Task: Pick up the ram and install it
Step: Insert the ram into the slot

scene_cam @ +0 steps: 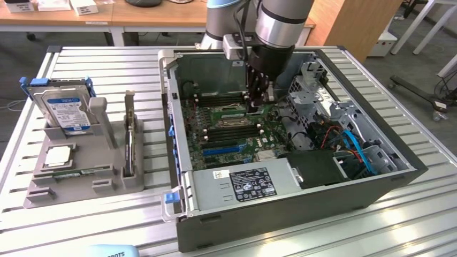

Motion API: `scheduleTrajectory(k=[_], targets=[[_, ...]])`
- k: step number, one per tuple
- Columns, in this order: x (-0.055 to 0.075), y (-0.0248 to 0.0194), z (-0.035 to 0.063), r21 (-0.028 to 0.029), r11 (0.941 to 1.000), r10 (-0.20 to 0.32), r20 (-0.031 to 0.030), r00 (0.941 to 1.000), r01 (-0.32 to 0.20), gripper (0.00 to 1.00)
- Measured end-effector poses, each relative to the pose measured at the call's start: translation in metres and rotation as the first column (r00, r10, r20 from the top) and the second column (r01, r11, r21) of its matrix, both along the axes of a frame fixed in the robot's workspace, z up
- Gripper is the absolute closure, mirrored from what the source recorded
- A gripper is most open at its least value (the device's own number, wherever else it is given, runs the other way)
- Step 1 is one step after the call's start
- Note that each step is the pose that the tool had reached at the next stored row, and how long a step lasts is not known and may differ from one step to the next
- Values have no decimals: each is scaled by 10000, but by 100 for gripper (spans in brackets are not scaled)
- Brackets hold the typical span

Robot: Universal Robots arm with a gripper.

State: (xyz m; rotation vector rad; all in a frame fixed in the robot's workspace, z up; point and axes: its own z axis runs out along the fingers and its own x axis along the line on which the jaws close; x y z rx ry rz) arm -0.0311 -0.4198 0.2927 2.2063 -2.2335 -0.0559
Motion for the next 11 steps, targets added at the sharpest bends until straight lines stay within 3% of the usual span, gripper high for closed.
scheduleTrajectory(k=[11], targets=[[40,-5,-3,-1,10000,0,-1,10000,0,89]])
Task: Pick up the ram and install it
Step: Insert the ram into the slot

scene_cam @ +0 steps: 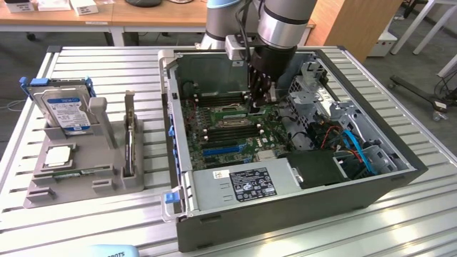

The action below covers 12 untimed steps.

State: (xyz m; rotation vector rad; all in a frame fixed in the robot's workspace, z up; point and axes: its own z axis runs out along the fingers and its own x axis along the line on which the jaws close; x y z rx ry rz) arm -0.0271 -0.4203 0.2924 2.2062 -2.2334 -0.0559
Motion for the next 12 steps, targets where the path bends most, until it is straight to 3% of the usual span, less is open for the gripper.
scheduleTrajectory(k=[12], targets=[[0,0,-89,2,10000,0,0,10000,0,89]])
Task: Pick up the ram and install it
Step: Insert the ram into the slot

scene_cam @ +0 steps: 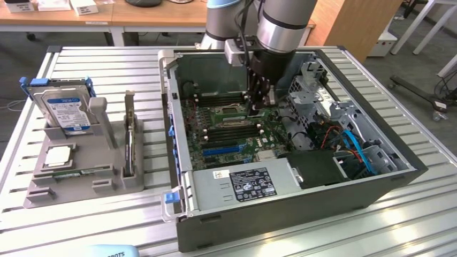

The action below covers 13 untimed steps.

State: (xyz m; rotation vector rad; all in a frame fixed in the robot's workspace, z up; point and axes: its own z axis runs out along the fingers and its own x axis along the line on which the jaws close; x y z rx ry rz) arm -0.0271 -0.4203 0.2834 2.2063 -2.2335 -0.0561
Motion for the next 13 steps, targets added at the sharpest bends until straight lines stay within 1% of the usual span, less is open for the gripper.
scheduleTrajectory(k=[13], targets=[[0,0,-114,0,10000,6,0,10000,-6,89]])
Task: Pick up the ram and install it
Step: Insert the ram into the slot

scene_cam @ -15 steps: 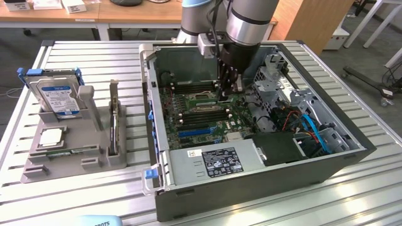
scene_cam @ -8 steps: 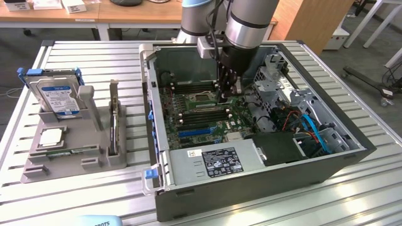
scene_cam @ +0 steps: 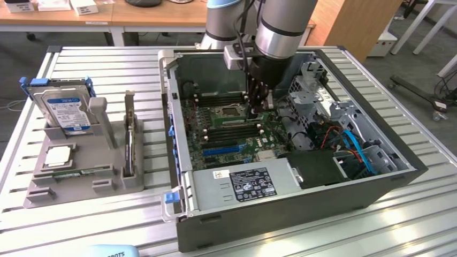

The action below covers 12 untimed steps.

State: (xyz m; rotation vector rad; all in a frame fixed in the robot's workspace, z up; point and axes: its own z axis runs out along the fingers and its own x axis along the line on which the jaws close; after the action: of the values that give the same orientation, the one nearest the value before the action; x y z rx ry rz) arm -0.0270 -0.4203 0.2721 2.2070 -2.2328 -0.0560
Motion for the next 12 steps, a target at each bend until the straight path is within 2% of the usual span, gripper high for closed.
scheduleTrajectory(k=[12], targets=[[0,0,-95,-1,10000,4,-1,10000,-4,89]])
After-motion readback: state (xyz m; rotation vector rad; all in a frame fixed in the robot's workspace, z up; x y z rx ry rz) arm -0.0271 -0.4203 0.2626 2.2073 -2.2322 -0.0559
